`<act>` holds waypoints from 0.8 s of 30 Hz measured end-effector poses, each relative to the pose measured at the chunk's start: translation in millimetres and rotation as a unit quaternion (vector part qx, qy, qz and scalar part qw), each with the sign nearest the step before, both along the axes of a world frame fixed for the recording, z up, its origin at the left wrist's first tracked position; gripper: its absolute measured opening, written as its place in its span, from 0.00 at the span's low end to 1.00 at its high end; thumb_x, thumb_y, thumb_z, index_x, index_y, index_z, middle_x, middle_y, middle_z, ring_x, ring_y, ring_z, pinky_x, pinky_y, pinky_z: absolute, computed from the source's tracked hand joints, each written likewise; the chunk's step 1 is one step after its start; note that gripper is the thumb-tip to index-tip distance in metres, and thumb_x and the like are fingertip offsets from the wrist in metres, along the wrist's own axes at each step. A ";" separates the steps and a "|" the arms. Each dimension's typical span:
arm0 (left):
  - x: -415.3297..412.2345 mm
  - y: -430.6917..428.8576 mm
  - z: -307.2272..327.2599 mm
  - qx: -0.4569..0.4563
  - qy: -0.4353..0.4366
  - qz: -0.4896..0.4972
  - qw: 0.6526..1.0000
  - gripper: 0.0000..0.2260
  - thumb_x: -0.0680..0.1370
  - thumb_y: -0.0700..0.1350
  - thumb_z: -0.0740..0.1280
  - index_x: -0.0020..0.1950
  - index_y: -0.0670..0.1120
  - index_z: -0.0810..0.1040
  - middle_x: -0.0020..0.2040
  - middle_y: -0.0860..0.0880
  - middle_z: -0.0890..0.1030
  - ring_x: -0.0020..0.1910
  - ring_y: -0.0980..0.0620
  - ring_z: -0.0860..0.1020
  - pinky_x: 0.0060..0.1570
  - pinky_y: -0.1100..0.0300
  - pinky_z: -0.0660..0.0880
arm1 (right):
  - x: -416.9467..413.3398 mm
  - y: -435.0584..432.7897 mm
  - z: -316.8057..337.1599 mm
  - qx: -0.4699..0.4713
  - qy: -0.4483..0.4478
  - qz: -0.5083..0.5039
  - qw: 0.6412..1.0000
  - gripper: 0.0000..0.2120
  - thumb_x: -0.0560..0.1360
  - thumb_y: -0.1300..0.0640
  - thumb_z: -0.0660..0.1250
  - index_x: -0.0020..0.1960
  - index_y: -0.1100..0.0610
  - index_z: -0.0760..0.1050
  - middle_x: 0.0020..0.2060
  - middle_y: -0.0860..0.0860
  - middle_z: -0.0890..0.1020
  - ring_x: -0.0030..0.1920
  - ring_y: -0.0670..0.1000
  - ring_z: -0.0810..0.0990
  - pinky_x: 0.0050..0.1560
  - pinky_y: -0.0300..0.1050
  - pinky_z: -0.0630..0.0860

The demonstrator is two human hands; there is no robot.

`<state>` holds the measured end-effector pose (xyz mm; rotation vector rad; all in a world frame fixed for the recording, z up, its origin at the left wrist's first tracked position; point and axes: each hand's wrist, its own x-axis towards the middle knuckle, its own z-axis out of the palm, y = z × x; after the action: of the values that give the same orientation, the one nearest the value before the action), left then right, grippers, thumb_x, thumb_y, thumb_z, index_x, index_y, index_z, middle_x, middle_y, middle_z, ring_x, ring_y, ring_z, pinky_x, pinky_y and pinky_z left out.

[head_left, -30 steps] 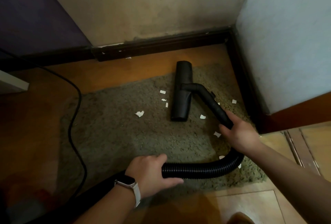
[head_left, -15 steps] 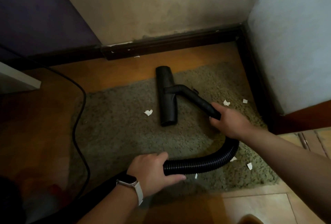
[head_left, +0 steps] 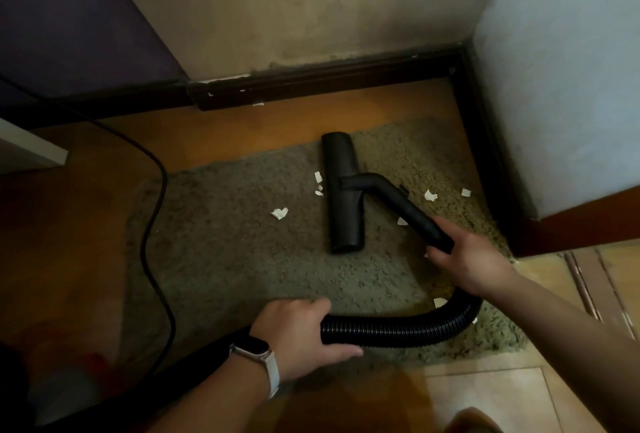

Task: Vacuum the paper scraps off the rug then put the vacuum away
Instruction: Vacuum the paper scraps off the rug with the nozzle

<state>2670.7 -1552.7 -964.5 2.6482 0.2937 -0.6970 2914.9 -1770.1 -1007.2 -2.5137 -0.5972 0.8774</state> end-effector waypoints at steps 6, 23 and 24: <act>0.0 -1.4 -1.6 -0.006 -0.002 -0.005 1.000 0.36 0.61 0.85 0.49 0.49 0.57 0.71 0.41 0.59 0.75 0.40 0.59 0.76 0.42 0.58 0.78 | -2.9 -2.3 4.8 0.007 -0.014 0.020 1.000 0.27 0.76 0.48 0.68 0.72 0.34 0.63 0.40 0.43 0.80 0.34 0.41 0.79 0.33 0.38 0.73; -11.3 13.1 -1.4 -0.008 -0.014 0.039 0.999 0.30 0.63 0.84 0.51 0.47 0.61 0.67 0.39 0.60 0.73 0.38 0.61 0.73 0.34 0.66 0.69 | 6.2 66.4 13.5 -0.081 -0.077 0.129 0.985 0.26 0.79 0.45 0.63 0.74 0.41 0.58 0.40 0.48 0.76 0.41 0.52 0.78 0.39 0.46 0.75; -12.2 12.7 -1.6 -0.010 -0.013 0.040 0.999 0.30 0.64 0.83 0.51 0.48 0.61 0.67 0.40 0.60 0.73 0.38 0.61 0.74 0.35 0.66 0.70 | 5.8 66.6 12.3 -0.083 -0.078 0.130 0.985 0.26 0.79 0.45 0.62 0.75 0.42 0.58 0.40 0.48 0.76 0.40 0.52 0.78 0.39 0.45 0.75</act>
<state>2658.5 -1540.0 -966.0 2.6090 0.3814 -0.6355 2920.7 -1703.5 -994.9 -2.7139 -0.9582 0.8540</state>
